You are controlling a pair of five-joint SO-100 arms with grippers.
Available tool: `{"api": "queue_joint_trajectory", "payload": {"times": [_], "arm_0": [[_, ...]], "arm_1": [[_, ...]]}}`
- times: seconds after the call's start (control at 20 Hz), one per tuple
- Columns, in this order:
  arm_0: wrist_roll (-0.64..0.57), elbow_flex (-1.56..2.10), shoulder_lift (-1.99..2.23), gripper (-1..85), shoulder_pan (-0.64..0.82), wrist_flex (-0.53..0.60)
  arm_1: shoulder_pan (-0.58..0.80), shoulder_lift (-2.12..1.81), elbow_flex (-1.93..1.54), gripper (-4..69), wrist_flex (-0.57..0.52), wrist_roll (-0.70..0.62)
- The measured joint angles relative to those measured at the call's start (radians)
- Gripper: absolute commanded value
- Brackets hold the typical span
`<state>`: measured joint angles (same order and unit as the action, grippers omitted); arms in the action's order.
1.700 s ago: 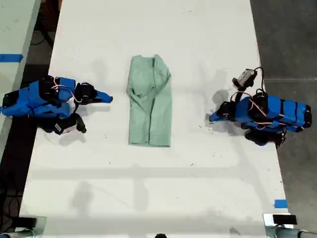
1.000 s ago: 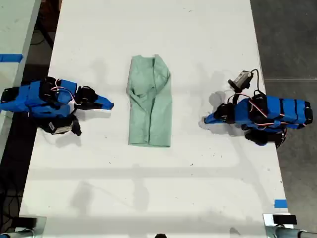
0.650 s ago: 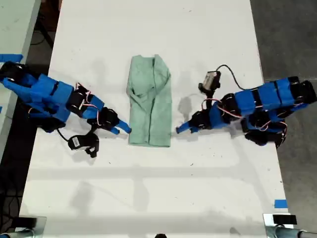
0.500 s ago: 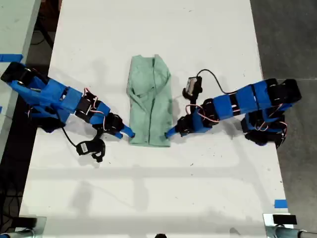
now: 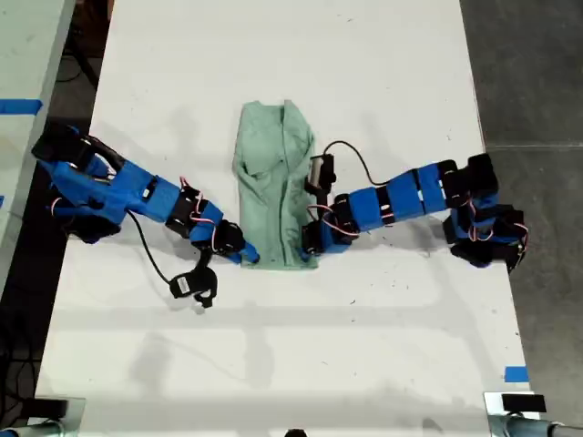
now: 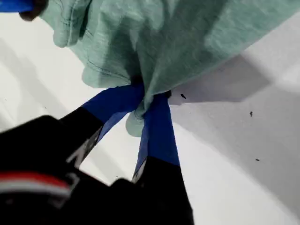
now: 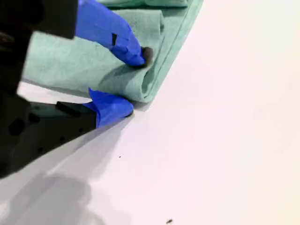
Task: Fold t shirt
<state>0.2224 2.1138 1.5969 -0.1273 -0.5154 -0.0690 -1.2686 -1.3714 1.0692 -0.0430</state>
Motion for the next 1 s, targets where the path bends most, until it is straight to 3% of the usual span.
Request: {"api": "queue_joint_trajectory", "payload": {"times": [0.15, 0.35, 0.45, 0.55, 0.7, 0.85, 1.0], "arm_0": [[-0.075, -0.074, -0.057, -0.1, 0.002, 0.005], [-0.083, -0.120, -0.066, -0.1, -0.012, -0.043], [-0.055, -0.202, -0.072, -0.1, -0.087, -0.104], [-0.028, -0.348, -0.130, -0.1, -0.166, -0.202], [-0.018, -0.551, -0.164, -0.1, -0.212, -0.391], [-0.021, -0.657, -0.097, -0.1, -0.158, -0.638], [-0.097, -0.658, 0.078, -0.1, 0.006, -0.807]], "arm_1": [[0.000, 0.009, 0.029, -0.5, 0.018, 0.000], [-0.026, 0.026, 0.054, -0.5, 0.020, 0.009], [-0.081, 0.061, 0.120, -0.5, 0.023, 0.058], [-0.163, 0.156, 0.272, -0.5, 0.078, 0.104], [-0.170, 0.129, 0.383, -0.8, 0.193, 0.110], [-0.055, -0.041, 0.383, -0.8, 0.207, -0.028], [0.104, -0.218, 0.353, -0.5, 0.156, -0.183]]}}
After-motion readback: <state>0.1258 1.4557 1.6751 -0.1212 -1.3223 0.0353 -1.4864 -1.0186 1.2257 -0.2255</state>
